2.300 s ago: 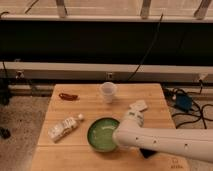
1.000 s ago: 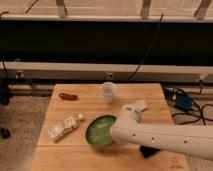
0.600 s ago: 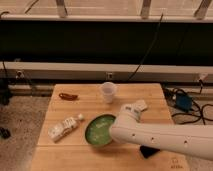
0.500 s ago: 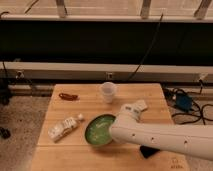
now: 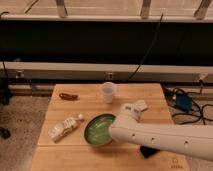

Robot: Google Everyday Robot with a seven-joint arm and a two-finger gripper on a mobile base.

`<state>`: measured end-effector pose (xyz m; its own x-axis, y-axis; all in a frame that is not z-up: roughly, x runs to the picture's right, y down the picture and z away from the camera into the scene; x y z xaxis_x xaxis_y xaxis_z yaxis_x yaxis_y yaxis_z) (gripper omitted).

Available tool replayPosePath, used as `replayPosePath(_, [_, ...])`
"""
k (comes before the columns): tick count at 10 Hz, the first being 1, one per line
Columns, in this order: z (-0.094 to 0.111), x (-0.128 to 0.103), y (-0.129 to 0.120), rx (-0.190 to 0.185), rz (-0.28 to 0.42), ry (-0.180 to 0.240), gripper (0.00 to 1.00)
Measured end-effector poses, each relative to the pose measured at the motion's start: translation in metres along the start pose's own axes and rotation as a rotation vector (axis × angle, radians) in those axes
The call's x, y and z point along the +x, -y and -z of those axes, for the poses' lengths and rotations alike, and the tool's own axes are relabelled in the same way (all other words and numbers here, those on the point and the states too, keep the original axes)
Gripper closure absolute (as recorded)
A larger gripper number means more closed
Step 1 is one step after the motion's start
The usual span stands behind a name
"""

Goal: Pick up the ceramic bowl

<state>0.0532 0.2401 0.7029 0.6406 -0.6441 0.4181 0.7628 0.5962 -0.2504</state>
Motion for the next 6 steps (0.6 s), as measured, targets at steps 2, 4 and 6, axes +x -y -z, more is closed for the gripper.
replayPosePath(2, [0.0021, 0.0, 0.0009, 0.004, 0.004, -0.003, 0.91])
replayPosePath(4, [0.0037, -0.0001, 0.0017, 0.007, 0.006, -0.004, 0.91])
replayPosePath(6, [0.0053, -0.0003, 0.0023, 0.01, 0.009, -0.006, 0.91])
